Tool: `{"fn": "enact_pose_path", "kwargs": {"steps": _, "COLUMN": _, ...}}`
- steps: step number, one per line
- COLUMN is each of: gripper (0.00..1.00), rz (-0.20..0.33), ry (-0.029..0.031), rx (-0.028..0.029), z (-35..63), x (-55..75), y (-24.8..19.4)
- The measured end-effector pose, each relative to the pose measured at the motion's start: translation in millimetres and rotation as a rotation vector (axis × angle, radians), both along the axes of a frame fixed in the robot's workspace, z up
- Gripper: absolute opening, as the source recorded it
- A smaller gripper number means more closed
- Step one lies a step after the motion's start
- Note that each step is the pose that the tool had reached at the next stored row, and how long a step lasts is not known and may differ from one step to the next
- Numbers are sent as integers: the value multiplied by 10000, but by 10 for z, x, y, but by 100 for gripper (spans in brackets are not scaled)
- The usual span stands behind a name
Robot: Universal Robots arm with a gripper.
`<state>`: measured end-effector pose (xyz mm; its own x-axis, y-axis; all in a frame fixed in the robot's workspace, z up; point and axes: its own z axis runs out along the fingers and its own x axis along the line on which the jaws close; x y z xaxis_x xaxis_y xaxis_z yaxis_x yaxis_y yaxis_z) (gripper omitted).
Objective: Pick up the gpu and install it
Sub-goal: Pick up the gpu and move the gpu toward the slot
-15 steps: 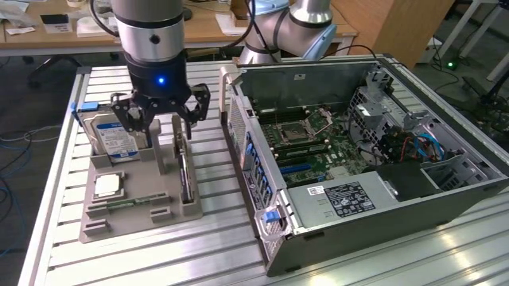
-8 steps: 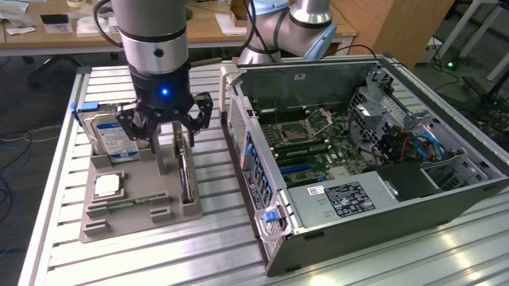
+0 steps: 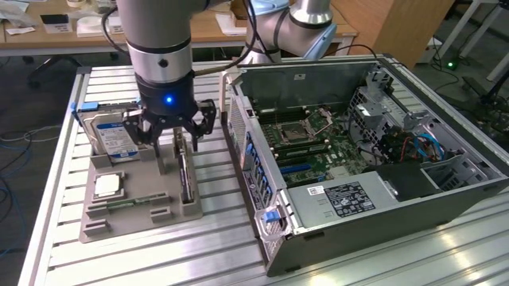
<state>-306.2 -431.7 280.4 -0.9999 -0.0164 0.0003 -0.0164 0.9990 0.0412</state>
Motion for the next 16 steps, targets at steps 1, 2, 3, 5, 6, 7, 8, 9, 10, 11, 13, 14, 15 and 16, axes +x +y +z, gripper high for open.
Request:
{"fn": "enact_pose_path", "kwargs": {"steps": 1, "gripper": 71, "rz": -36, "ry": -1, "rx": 0, "z": -19, "x": 1, "y": 0}}
{"fn": "enact_pose_path", "kwargs": {"steps": 2, "gripper": 71, "rz": -36, "ry": -1, "rx": -1, "z": -37, "x": 1, "y": 0}}
{"fn": "enact_pose_path", "kwargs": {"steps": 3, "gripper": 71, "rz": -37, "ry": -2, "rx": -1, "z": -55, "x": 1, "y": 0}}
{"fn": "enact_pose_path", "kwargs": {"steps": 5, "gripper": 71, "rz": -36, "ry": -2, "rx": 0, "z": -91, "x": 2, "y": -1}}
{"fn": "enact_pose_path", "kwargs": {"steps": 6, "gripper": 71, "rz": -36, "ry": -3, "rx": 0, "z": -110, "x": 2, "y": -1}}
{"fn": "enact_pose_path", "kwargs": {"steps": 7, "gripper": 71, "rz": -36, "ry": -2, "rx": 0, "z": -127, "x": 2, "y": -1}}
{"fn": "enact_pose_path", "kwargs": {"steps": 8, "gripper": 71, "rz": -36, "ry": -2, "rx": -1, "z": -145, "x": 2, "y": -1}}
{"fn": "enact_pose_path", "kwargs": {"steps": 9, "gripper": 71, "rz": -35, "ry": -3, "rx": 0, "z": -165, "x": 2, "y": -1}}
{"fn": "enact_pose_path", "kwargs": {"steps": 10, "gripper": 71, "rz": -36, "ry": -3, "rx": 1, "z": -183, "x": 2, "y": -1}}
{"fn": "enact_pose_path", "kwargs": {"steps": 11, "gripper": 71, "rz": -36, "ry": -3, "rx": 0, "z": -201, "x": 3, "y": 0}}
{"fn": "enact_pose_path", "kwargs": {"steps": 13, "gripper": 71, "rz": -36, "ry": -2, "rx": 0, "z": -237, "x": 5, "y": 2}}
{"fn": "enact_pose_path", "kwargs": {"steps": 14, "gripper": 71, "rz": -35, "ry": -2, "rx": 0, "z": -255, "x": 7, "y": 4}}
{"fn": "enact_pose_path", "kwargs": {"steps": 15, "gripper": 71, "rz": -34, "ry": -1, "rx": -1, "z": -272, "x": 10, "y": 7}}
{"fn": "enact_pose_path", "kwargs": {"steps": 16, "gripper": 71, "rz": -34, "ry": -2, "rx": -1, "z": -292, "x": 11, "y": 8}}
